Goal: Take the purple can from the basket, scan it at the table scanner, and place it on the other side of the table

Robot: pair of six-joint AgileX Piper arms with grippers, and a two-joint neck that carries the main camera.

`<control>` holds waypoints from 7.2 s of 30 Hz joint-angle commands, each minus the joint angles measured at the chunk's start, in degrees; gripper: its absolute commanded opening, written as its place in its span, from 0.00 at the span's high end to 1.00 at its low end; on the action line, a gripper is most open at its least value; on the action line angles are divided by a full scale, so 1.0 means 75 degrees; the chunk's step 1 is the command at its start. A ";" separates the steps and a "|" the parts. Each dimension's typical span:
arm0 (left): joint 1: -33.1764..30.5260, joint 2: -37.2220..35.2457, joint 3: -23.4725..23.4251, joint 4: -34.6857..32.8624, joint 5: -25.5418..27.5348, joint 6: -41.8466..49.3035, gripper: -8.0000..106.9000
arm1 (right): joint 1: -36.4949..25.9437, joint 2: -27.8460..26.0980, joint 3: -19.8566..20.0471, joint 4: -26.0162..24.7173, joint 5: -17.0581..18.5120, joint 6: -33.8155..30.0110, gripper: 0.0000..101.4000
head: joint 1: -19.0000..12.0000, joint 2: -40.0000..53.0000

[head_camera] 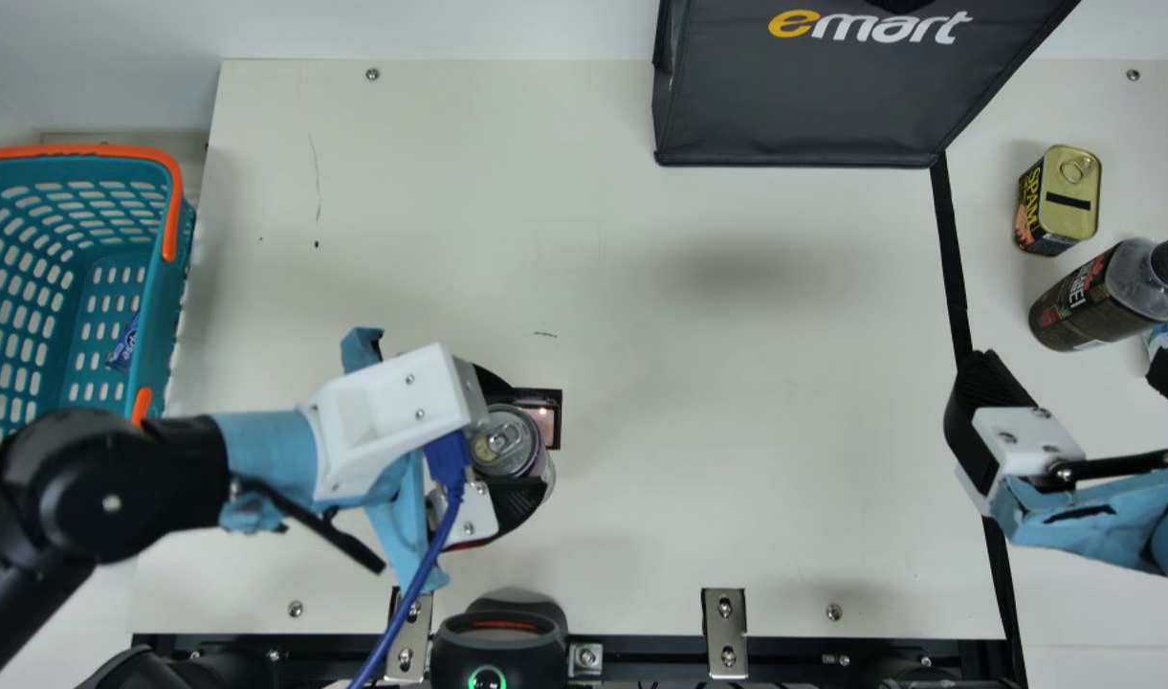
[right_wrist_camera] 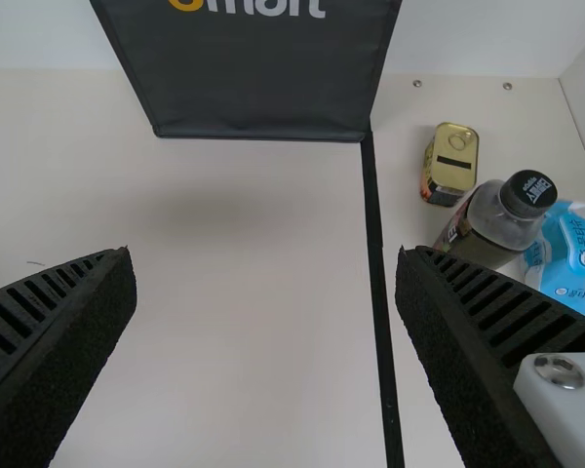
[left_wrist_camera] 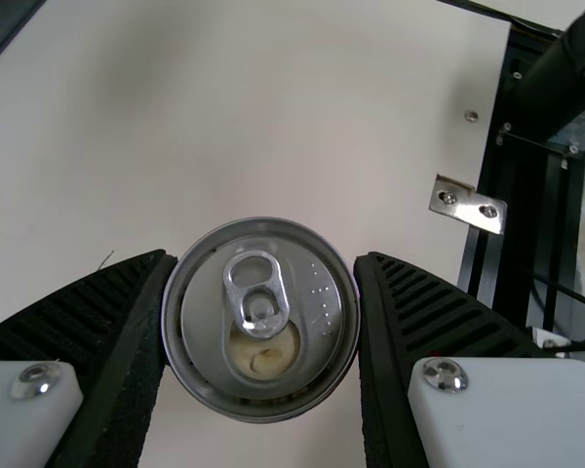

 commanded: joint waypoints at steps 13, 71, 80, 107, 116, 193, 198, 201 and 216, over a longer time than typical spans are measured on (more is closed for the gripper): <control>0.2156 0.0990 -0.0031 -0.1161 0.1645 0.4715 1.00 | 0.0000 0.0000 0.0000 0.0000 0.0000 0.0000 0.06 | -0.0209 0.0012; 0.1349 0.0681 0.0438 -0.1061 -0.0126 0.2264 0.15 | 0.0000 0.0000 0.0000 0.0000 0.0000 0.0000 0.06 | -0.0209 0.0012; 0.1447 -0.0293 0.0477 -0.0672 -0.0449 -0.0138 0.15 | 0.0000 0.0000 0.0000 0.0000 0.0000 0.0000 0.06 | -0.0209 0.0012; -0.0658 -0.1330 -0.0077 0.4805 -0.1250 -0.9407 0.15 | 0.0000 0.0000 0.0000 0.0000 0.0000 0.0000 0.06 | -0.0209 0.0012; -0.2415 -0.0692 -0.0765 0.7010 -0.0672 -1.2610 0.15 | 0.0000 0.0000 0.0000 0.0000 0.0001 0.0000 0.06 | -0.0209 0.0012; -0.4187 0.2328 -0.1628 0.8446 0.0946 -1.6484 1.00 | 0.0000 0.0000 0.0000 0.0000 0.0000 0.0000 0.06 | -0.0209 0.0012; -0.4114 0.1931 -0.1395 0.8207 0.0633 -1.5528 1.00 | 0.0000 0.0000 0.0000 0.0000 0.0000 0.0000 0.06 | -0.0209 0.0012; -0.3978 0.1683 -0.1226 0.7963 0.0382 -1.4754 1.00 | 0.0000 0.0000 0.0000 0.0000 0.0000 0.0000 0.06 | -0.0209 0.0012; -0.2824 0.0905 -0.0770 0.5834 -0.0439 -0.9743 1.00 | 0.0000 0.0000 0.0000 0.0000 0.0000 0.0000 0.06 | -0.0209 0.0012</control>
